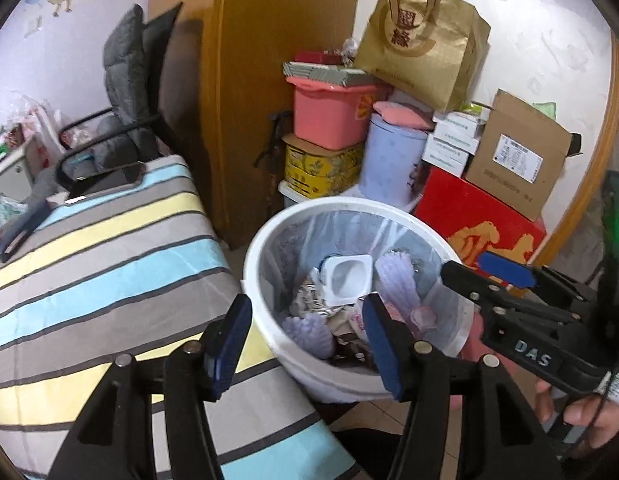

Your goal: Collect trash

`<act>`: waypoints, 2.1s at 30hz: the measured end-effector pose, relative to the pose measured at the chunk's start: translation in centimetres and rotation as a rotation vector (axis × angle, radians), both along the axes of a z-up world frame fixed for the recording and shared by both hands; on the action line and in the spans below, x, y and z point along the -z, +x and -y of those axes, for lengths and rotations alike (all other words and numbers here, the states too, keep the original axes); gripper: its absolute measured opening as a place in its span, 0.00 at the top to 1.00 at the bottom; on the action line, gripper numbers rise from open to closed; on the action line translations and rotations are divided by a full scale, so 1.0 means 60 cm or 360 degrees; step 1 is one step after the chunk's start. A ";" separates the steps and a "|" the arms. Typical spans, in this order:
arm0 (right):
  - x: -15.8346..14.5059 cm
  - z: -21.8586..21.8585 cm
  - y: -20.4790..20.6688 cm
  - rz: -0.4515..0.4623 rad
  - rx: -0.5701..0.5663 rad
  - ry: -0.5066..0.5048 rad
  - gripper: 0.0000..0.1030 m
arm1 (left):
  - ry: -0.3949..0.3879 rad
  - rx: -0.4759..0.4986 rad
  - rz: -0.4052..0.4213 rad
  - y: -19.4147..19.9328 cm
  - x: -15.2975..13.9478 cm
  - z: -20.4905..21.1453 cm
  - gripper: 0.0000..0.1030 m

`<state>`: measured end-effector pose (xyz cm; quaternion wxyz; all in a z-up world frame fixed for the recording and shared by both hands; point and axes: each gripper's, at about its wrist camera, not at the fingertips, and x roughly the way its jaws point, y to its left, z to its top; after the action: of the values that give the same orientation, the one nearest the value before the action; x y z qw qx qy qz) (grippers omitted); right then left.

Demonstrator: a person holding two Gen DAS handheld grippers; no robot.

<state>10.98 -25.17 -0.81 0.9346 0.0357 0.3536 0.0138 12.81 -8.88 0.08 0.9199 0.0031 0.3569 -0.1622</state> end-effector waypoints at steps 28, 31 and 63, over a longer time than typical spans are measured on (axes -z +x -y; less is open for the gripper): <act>-0.015 -0.071 -0.130 0.0262 0.0038 -0.0045 0.44 | 0.0031 -0.0206 0.0246 -0.133 -0.013 -0.049 0.33; -0.015 -0.073 -0.135 0.0269 0.0041 -0.0036 0.44 | 0.0027 -0.0203 0.0240 -0.135 -0.012 -0.049 0.33; -0.019 -0.079 -0.140 0.0293 0.0046 -0.0029 0.44 | 0.0028 -0.0226 0.0237 -0.140 -0.015 -0.050 0.33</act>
<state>2.57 -20.45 0.36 0.9636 0.0309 0.2657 0.0003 4.43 -5.87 0.98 0.9530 -0.0022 0.2883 -0.0927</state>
